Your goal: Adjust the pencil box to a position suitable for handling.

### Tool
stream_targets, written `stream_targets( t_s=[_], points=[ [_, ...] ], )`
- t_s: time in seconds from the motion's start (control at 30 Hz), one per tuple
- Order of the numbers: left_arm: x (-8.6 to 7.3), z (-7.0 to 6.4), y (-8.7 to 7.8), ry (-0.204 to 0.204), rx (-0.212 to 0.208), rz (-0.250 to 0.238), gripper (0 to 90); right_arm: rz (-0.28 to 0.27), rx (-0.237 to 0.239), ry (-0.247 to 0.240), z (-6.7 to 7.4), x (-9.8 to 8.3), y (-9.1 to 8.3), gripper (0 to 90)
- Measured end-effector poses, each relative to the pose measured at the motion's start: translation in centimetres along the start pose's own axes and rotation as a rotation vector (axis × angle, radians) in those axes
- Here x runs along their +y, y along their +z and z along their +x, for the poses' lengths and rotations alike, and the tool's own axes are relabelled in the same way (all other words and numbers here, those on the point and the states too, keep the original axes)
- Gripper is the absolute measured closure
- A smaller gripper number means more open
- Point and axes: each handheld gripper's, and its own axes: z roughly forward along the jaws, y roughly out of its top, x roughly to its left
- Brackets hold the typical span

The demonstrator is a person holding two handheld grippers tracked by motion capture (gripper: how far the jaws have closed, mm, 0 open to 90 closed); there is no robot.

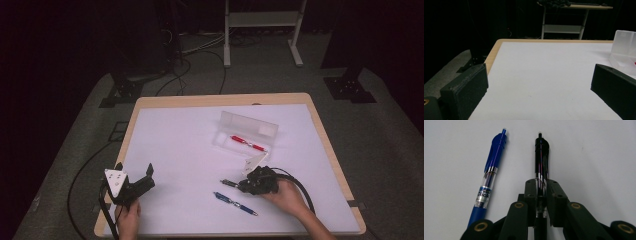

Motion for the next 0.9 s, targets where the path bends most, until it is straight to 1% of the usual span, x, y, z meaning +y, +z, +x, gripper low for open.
stream_targets(
  t_s=[0.07,0.13,0.17,0.2,0.27,0.4,0.43,0.7,0.77,0.8,0.83,0.87,0.9],
  points=[
    [0.0,0.0,0.0,-0.001,0.001,0.0,0.4,0.005,-0.001,0.017,0.1,0.1,0.0,78.7],
    [0.0,0.0,0.0,0.0,0.001,0.0,0.3,0.005,0.001,0.008,0.1,0.1,0.0,78.7],
    [0.0,0.0,0.0,0.001,0.002,0.002,0.3,0.001,0.006,0.02,0.1,0.1,-0.1,78.7],
    [0.0,0.0,0.0,0.0,0.002,0.002,0.4,-0.01,0.009,0.001,-0.1,0.1,-0.2,78.7],
    [0.0,0.0,-0.1,0.0,0.001,0.001,0.3,-0.012,0.011,0.006,-0.2,0.2,-0.5,78.7],
    [0.1,0.0,-0.1,0.005,0.003,-0.003,0.3,-0.031,-0.008,0.01,-0.8,0.5,-1.1,78.7],
    [0.1,0.0,-0.1,0.004,0.003,-0.002,0.3,-0.031,-0.012,0.02,-0.9,0.6,-1.2,78.7],
    [0.1,-0.1,-0.1,0.007,0.004,-0.002,0.3,-0.049,-0.043,0.032,-2.8,1.1,-2.3,78.7],
    [0.1,0.0,-0.1,0.007,0.005,-0.003,0.3,-0.045,-0.053,0.039,-3.4,1.4,-2.5,78.7],
    [0.1,0.0,-0.1,0.007,0.005,-0.002,0.3,-0.042,-0.062,0.034,-3.8,1.6,-2.6,78.7],
    [0.1,0.0,-0.1,0.007,0.005,-0.002,0.3,-0.042,-0.062,0.034,-3.8,1.6,-2.6,78.7],
    [0.1,0.0,-0.1,0.004,0.005,-0.001,0.3,-0.045,-0.075,0.043,-4.5,1.9,-2.8,78.7],
    [0.0,0.0,-0.1,0.003,0.004,-0.001,0.3,-0.045,-0.079,0.046,-4.8,2.1,-2.9,78.7]
  ],
)
